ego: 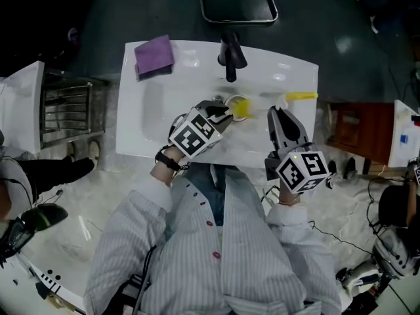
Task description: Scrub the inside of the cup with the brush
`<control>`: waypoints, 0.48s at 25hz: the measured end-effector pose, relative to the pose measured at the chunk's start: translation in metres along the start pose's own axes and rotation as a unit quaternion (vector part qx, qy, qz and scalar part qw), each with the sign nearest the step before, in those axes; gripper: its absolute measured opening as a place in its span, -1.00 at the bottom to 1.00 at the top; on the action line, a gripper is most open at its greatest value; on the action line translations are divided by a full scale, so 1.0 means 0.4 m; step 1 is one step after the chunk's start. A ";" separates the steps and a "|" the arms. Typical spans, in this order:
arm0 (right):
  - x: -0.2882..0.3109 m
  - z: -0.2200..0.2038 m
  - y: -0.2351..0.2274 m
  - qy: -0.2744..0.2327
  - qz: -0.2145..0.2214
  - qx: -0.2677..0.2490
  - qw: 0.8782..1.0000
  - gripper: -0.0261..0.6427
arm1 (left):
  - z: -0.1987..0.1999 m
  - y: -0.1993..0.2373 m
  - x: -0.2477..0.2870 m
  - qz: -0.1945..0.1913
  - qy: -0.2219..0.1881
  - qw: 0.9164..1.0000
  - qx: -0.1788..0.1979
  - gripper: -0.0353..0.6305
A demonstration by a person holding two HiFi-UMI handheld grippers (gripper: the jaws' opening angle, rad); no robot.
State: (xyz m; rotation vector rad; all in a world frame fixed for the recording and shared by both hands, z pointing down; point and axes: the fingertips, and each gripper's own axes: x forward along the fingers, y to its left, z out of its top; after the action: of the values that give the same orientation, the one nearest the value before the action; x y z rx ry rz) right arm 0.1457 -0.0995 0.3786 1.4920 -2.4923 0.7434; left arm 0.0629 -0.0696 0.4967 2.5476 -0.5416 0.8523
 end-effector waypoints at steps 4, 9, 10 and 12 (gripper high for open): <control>-0.049 0.060 0.027 -0.027 0.001 0.005 1.000 -0.76 | 0.101 -0.019 -0.078 0.003 -0.058 0.998 -0.008 -0.64; -0.082 0.154 0.073 -0.064 0.019 -0.010 0.998 -0.76 | 0.220 -0.041 -0.181 -0.017 -0.142 0.989 -0.046 -0.64; -0.091 0.172 0.079 -0.071 0.022 -0.015 0.997 -0.76 | 0.244 -0.048 -0.203 -0.019 -0.158 0.986 -0.048 -0.64; -0.110 0.208 0.095 -0.083 0.028 -0.026 0.996 -0.76 | 0.294 -0.065 -0.244 -0.018 -0.191 0.980 -0.049 -0.70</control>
State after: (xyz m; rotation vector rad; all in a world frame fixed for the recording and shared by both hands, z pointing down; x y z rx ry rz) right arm 0.1454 -0.0900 0.2774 1.5293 -2.6621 0.5808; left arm 0.0593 -0.0815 0.3422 2.6291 -0.6292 0.3090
